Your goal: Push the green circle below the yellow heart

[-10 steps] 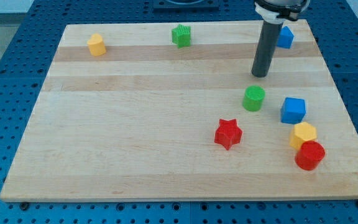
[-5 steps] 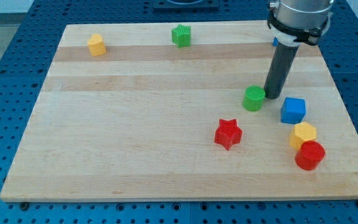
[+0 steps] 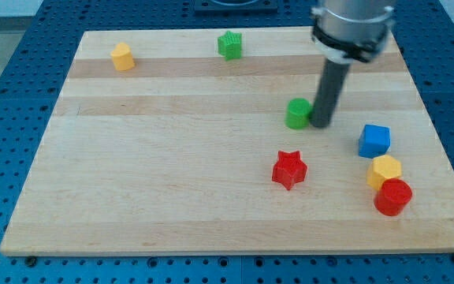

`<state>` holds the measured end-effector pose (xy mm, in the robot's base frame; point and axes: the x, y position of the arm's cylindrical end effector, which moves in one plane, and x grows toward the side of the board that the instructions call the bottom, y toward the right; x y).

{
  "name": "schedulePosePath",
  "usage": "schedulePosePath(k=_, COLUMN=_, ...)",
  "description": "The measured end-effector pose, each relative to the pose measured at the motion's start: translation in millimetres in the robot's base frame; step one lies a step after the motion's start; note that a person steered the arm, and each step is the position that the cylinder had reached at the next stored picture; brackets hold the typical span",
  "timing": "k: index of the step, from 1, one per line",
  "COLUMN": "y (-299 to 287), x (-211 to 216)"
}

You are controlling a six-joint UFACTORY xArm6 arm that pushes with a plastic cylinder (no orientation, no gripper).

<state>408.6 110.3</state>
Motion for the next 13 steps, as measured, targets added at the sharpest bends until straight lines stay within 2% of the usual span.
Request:
schedulePosePath(k=1, y=-46.4, x=-21.4)
schedulePosePath(k=2, y=-50.4, x=-21.5)
schedulePosePath(k=3, y=-20.4, x=-25.3)
schedulePosePath(k=4, y=-35.4, x=-28.8)
schedulePosePath(k=7, y=-147.4, x=-17.3)
schedulePosePath(k=8, y=-164.9, x=-17.3)
schedulePosePath(k=10, y=-127.8, x=-14.5)
schedulePosePath(k=13, y=-153.8, x=8.6)
